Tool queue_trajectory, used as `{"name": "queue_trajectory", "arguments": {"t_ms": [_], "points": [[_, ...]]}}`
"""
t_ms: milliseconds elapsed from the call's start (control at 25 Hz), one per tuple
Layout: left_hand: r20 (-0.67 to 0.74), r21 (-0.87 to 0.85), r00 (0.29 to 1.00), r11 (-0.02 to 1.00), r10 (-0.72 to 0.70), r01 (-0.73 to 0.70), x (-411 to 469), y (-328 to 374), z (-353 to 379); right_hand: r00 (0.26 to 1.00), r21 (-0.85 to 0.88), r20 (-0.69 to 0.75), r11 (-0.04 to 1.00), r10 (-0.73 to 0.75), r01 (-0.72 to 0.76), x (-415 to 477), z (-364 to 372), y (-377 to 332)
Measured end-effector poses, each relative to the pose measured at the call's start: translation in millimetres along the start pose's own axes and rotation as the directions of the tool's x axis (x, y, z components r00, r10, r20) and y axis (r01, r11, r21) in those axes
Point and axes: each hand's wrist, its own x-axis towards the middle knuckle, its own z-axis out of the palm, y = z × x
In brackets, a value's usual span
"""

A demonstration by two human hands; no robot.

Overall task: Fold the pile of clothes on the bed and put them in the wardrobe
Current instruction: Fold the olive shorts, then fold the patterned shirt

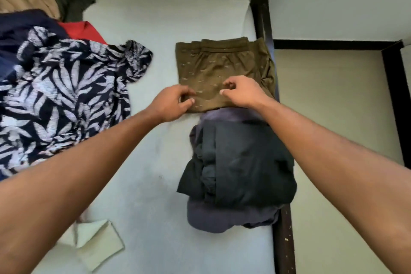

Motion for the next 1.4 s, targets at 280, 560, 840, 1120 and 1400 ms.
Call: {"name": "queue_trajectory", "arguments": {"t_ms": [280, 560, 840, 1120, 1400], "points": [[-0.316, 0.223, 0.936, 0.947, -0.155, 0.232, -194.3, -179.5, -64.9, 0.999, 0.271, -0.044, 0.963, 0.022, -0.009, -55.5, 96.4, -177.5], [-0.201, 0.263, 0.970, 0.946, -0.137, 0.188, -284.1, -278.8, -77.9, 0.941, 0.433, -0.059, 0.858, 0.333, -0.276, -68.4, 264.0, -300.5], [-0.257, 0.028, 0.966, 0.999, 0.032, -0.026, -268.2, -246.0, -105.8, 0.870, 0.794, -0.014, 0.535, 0.492, -0.290, -123.1, 278.4, -277.7], [0.325, -0.210, 0.943, 0.978, 0.069, 0.001, -369.3, -161.4, -49.8, 0.774, -0.354, 0.255, 0.801, 0.579, -0.482, -215.6, 246.5, -214.9], [-0.152, -0.418, 0.940, 0.882, -0.304, 0.218, -355.4, -174.7, -39.5, 0.969, 0.464, 0.108, 0.850, 0.223, -0.248, -158.1, 256.6, -285.5]]}}
